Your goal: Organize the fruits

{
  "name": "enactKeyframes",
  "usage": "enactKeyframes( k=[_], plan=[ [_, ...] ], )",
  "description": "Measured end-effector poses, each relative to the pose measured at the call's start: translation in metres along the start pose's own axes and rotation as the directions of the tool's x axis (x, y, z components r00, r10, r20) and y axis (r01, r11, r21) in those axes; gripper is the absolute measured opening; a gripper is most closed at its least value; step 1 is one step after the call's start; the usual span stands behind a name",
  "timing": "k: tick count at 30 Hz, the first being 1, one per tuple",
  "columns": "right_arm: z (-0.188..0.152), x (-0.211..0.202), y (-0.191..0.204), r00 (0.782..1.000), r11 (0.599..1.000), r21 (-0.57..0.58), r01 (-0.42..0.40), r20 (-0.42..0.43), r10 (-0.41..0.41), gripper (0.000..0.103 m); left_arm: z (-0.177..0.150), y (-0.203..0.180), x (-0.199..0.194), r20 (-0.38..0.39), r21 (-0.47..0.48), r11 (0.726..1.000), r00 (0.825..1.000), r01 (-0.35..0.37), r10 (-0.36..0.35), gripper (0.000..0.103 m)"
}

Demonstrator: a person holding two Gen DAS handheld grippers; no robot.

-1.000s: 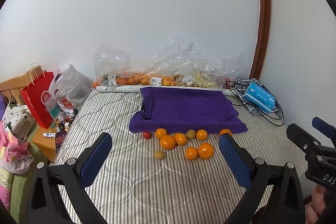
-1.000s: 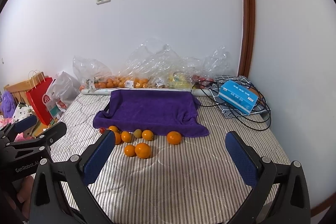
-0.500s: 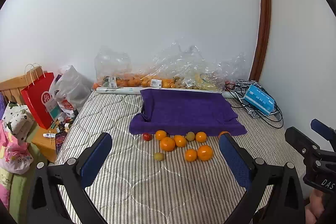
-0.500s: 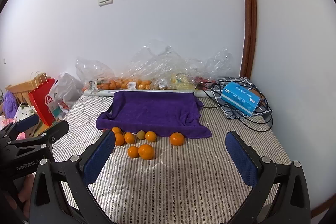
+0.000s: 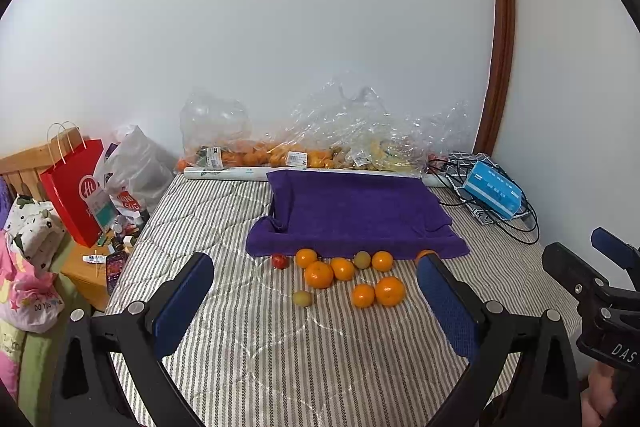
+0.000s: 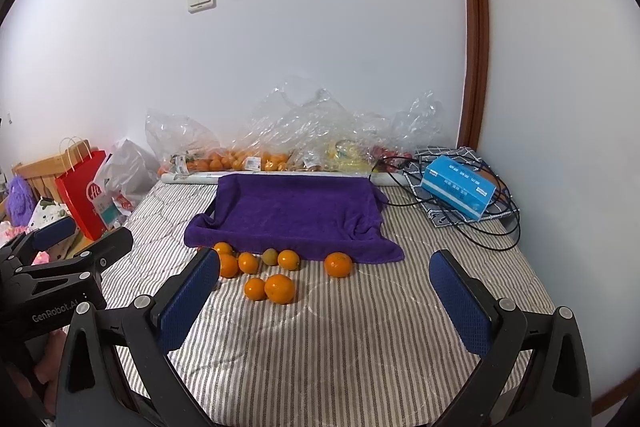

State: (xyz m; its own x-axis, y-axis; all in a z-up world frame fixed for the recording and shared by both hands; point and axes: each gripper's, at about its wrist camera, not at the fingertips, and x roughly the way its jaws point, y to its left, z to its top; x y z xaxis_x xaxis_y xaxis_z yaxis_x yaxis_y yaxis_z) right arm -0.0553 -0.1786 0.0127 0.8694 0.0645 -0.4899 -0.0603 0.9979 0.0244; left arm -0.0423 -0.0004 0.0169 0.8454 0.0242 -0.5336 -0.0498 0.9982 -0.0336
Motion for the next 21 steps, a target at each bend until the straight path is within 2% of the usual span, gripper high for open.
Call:
enactKeyframes(
  k=[11, 21],
  plan=[
    [0.001, 0.001, 0.004, 1.000, 1.000, -0.002, -0.009, -0.004, 0.009, 0.103, -0.002, 0.003, 0.001, -0.009, -0.012, 1.000, 1.000, -0.005, 0.005, 0.102],
    [0.004, 0.015, 0.006, 1.000, 1.000, -0.006, -0.024, -0.013, 0.024, 0.103, 0.002, 0.010, 0.011, -0.019, -0.022, 0.999, 0.999, -0.047, 0.047, 0.103]
  ],
)
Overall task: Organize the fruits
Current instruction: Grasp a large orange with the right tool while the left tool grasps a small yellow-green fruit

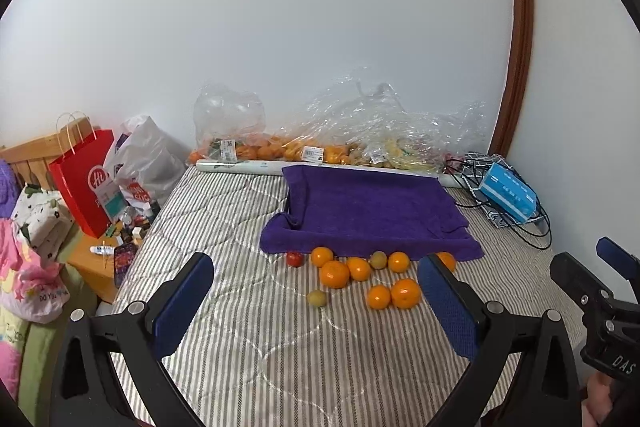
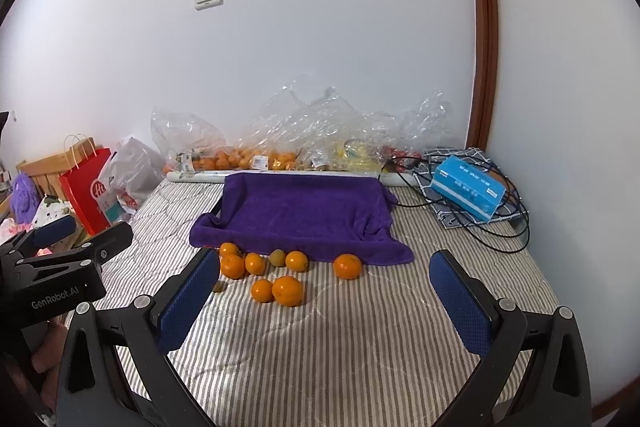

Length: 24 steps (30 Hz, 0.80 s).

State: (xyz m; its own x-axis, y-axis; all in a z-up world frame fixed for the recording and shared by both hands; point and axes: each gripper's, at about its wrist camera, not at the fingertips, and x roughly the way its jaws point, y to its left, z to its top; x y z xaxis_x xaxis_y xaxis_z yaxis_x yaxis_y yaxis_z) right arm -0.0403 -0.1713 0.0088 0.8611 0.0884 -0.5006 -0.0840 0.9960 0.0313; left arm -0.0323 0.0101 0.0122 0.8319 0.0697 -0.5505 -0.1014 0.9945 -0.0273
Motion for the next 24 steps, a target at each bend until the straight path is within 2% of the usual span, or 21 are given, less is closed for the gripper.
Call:
enactKeyframes(
  k=[4, 8, 11, 14, 19, 24],
  plan=[
    [0.001, 0.010, -0.003, 1.000, 1.000, 0.007, 0.017, -0.007, -0.017, 0.103, 0.003, -0.002, 0.008, 0.001, 0.018, 1.000, 1.000, -0.012, 0.012, 0.103],
    [-0.001, 0.023, -0.001, 0.998, 0.998, -0.036, 0.055, -0.008, -0.055, 0.103, 0.003, -0.002, 0.024, -0.002, 0.027, 1.000, 1.000, 0.008, -0.008, 0.102],
    [-0.005, 0.035, -0.005, 0.999, 0.998, -0.046, 0.036, -0.014, -0.036, 0.103, 0.001, 0.001, 0.043, -0.030, 0.019, 1.000, 1.000, 0.012, -0.011, 0.102],
    [-0.009, 0.053, -0.011, 0.999, 1.000, -0.021, 0.003, -0.038, -0.004, 0.103, -0.002, 0.007, 0.065, -0.062, 0.014, 1.000, 0.998, 0.015, -0.014, 0.102],
    [-0.020, 0.097, -0.019, 0.996, 1.000, -0.014, 0.006, -0.089, -0.007, 0.103, -0.007, 0.020, 0.103, -0.125, 0.006, 1.000, 0.992, -0.004, 0.005, 0.102],
    [-0.034, 0.147, -0.025, 0.982, 1.000, -0.012, -0.020, -0.190, 0.017, 0.100, -0.017, 0.034, 0.142, -0.185, -0.009, 1.000, 0.983, -0.015, 0.013, 0.096]
  ],
)
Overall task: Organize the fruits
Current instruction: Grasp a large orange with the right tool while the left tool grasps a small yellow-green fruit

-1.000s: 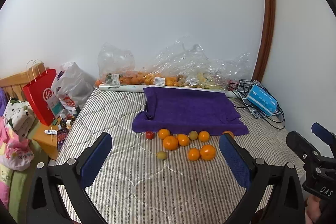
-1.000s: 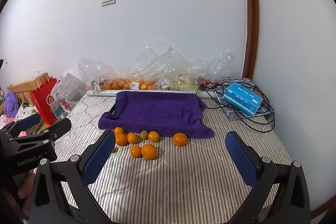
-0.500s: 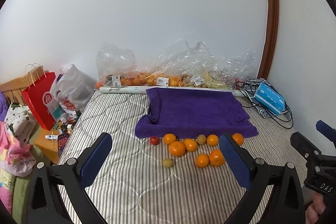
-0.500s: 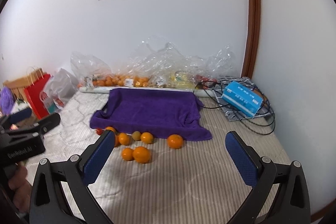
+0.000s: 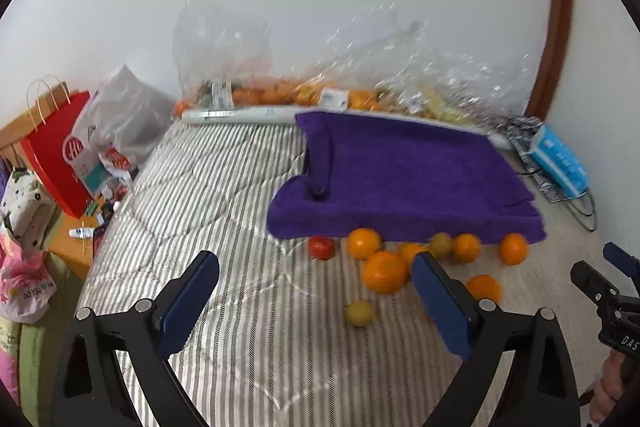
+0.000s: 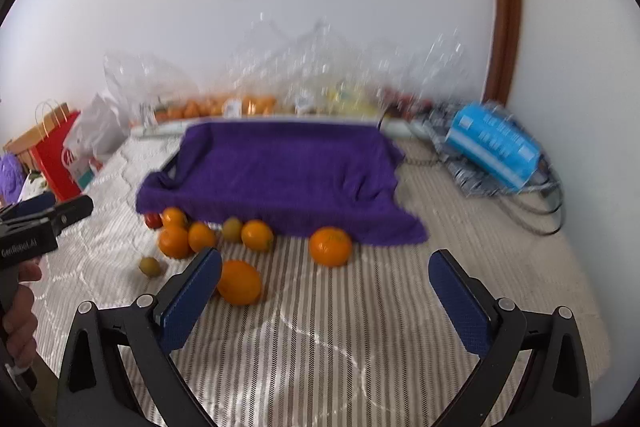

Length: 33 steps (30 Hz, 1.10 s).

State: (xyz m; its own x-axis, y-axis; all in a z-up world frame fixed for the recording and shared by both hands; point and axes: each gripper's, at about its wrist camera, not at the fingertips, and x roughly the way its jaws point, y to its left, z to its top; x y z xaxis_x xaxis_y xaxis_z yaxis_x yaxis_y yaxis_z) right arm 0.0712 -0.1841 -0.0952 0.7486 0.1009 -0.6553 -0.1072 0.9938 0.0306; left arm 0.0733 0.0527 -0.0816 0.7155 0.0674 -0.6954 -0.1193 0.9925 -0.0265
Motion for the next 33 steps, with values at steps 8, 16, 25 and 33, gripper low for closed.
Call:
enactKeyframes(
  k=[8, 16, 25, 33],
  plan=[
    [-0.007, 0.073, -0.008, 0.997, 1.000, 0.022, -0.007, -0.079, 0.008, 0.076, -0.009, 0.028, 0.048, -0.079, -0.051, 0.999, 0.997, 0.007, -0.011, 0.088],
    [-0.010, 0.118, -0.019, 0.993, 0.997, 0.070, -0.015, -0.118, 0.023, 0.066, -0.020, 0.041, 0.067, -0.130, -0.108, 0.992, 0.988, 0.069, -0.083, 0.086],
    [-0.011, 0.125, -0.014, 0.991, 0.999, 0.042, -0.033, -0.127, 0.038, 0.043, -0.032, 0.034, 0.062, -0.137, -0.089, 0.984, 0.977, 0.153, -0.165, 0.080],
    [-0.023, 0.105, -0.019, 0.994, 0.999, 0.033, -0.029, -0.100, 0.032, 0.043, -0.040, 0.003, 0.063, -0.148, -0.030, 0.972, 0.961, 0.232, -0.234, 0.069]
  ],
)
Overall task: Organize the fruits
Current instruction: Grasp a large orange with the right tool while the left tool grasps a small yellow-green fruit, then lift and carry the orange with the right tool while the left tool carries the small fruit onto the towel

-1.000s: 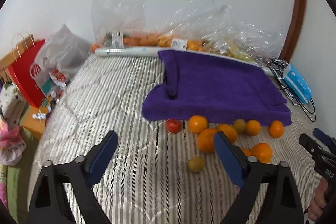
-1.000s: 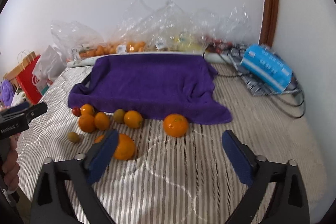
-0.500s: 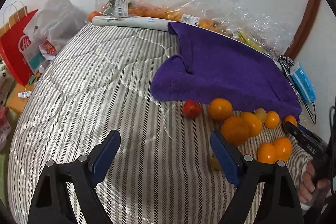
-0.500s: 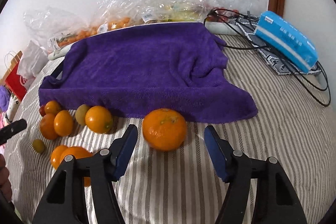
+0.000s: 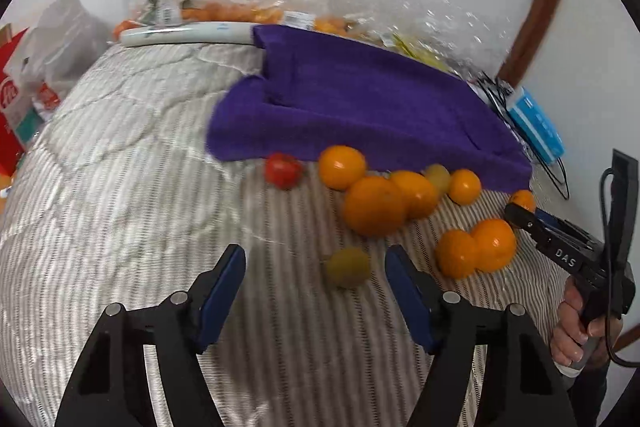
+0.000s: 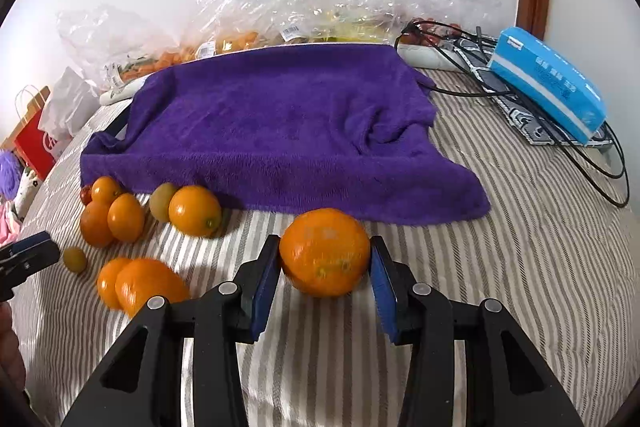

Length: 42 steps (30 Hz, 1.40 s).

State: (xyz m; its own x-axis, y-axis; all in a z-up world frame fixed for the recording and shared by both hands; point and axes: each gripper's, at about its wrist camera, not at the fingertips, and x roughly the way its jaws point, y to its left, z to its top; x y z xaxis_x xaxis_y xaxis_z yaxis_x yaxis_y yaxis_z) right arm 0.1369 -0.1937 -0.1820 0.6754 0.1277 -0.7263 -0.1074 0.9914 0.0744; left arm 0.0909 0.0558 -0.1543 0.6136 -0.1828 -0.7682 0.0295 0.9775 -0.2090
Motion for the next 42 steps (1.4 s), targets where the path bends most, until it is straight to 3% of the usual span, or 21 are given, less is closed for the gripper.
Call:
enactKeyframes(
  k=[3, 5, 10, 18, 29, 34, 37, 42],
  plan=[
    [-0.006, -0.007, -0.002, 1.000, 1.000, 0.007, -0.007, 0.009, 0.007, 0.043, -0.003, -0.007, 0.010, -0.015, 0.013, 1.000, 1.000, 0.003, -0.003, 0.054],
    [-0.009, -0.009, -0.003, 1.000, 1.000, 0.017, -0.011, 0.019, 0.011, 0.043, -0.004, -0.008, 0.010, 0.007, 0.019, 1.000, 1.000, -0.010, 0.010, 0.052],
    [-0.009, -0.010, -0.003, 0.999, 0.999, 0.023, -0.030, 0.023, 0.029, 0.043, -0.009, -0.017, 0.011, 0.033, 0.072, 0.996, 0.998, -0.052, 0.049, 0.025],
    [-0.010, -0.010, -0.002, 0.997, 0.998, 0.012, -0.068, 0.023, 0.068, 0.043, -0.009, -0.020, 0.011, 0.033, 0.088, 0.993, 0.997, -0.078, 0.075, 0.025],
    [-0.011, -0.013, -0.002, 0.996, 0.997, 0.012, -0.077, 0.042, 0.077, 0.043, -0.010, -0.004, 0.007, 0.050, -0.003, 1.000, 0.999, 0.022, -0.022, 0.025],
    [-0.013, -0.024, -0.001, 0.994, 0.998, 0.009, -0.065, 0.084, 0.064, 0.043, -0.009, -0.008, 0.007, 0.034, 0.001, 0.999, 0.998, -0.047, 0.047, 0.025],
    [-0.013, -0.034, 0.003, 0.993, 0.997, -0.013, -0.082, 0.084, 0.082, 0.043, -0.004, -0.008, 0.002, 0.015, -0.021, 1.000, 1.000, -0.016, 0.017, 0.025],
    [-0.007, -0.053, 0.010, 0.988, 0.994, -0.042, -0.097, 0.121, 0.101, 0.043, 0.006, -0.011, -0.011, 0.060, -0.009, 0.999, 0.998, -0.031, 0.031, 0.025]
  ],
)
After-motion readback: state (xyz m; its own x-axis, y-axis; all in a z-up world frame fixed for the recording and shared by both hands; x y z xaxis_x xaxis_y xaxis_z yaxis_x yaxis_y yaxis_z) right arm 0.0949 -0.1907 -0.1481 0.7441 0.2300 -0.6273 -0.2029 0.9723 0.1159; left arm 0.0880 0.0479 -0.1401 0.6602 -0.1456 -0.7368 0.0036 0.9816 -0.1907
